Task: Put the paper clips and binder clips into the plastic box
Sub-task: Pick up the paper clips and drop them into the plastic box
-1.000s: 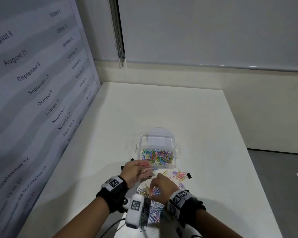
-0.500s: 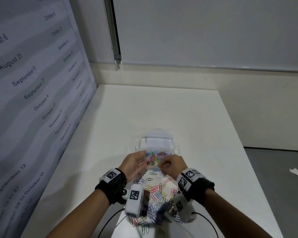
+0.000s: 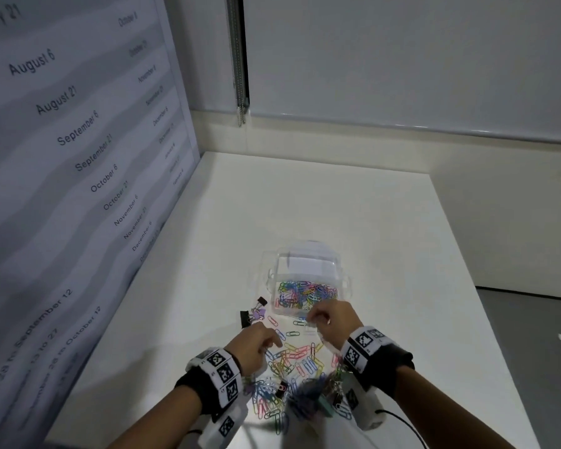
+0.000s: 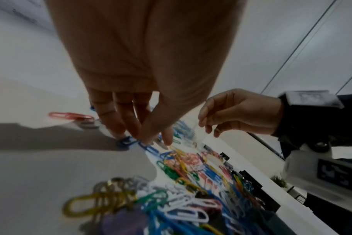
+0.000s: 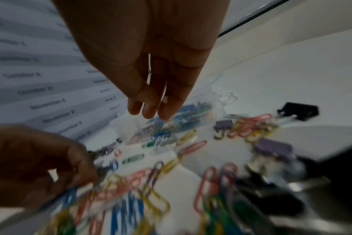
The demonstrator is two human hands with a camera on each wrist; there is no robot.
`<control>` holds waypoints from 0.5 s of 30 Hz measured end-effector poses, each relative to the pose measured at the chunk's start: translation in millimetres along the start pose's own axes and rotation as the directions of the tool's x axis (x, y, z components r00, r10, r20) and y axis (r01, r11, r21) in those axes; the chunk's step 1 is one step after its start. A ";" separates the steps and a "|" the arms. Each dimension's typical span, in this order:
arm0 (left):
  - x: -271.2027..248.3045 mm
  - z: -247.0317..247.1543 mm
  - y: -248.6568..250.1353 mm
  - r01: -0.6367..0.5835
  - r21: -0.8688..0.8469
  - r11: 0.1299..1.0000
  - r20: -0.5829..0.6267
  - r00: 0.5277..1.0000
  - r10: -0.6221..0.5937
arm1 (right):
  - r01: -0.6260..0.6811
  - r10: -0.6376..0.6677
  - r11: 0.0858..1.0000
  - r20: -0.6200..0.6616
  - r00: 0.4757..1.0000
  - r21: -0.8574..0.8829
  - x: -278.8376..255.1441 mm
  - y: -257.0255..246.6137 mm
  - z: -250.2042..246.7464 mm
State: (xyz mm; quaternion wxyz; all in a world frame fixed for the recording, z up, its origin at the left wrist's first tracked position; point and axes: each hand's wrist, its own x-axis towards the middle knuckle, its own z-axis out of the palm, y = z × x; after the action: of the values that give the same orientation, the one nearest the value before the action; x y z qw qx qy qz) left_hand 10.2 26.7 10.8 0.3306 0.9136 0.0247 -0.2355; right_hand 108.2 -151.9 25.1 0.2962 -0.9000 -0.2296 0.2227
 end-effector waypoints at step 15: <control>1.5 37.2 5.9 0.034 0.070 0.997 -0.092 0.995 -0.028 | 0.057 -0.011 0.986 0.285 0.958 -0.154 -19.2 18.1 42.1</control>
State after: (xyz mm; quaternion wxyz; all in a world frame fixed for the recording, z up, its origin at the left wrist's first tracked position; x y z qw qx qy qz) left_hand -2.6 -1.0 -11.4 0.2925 0.9341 0.0455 -0.1996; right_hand 75.4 -157.2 -11.8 0.1904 -0.8757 -0.3023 0.3249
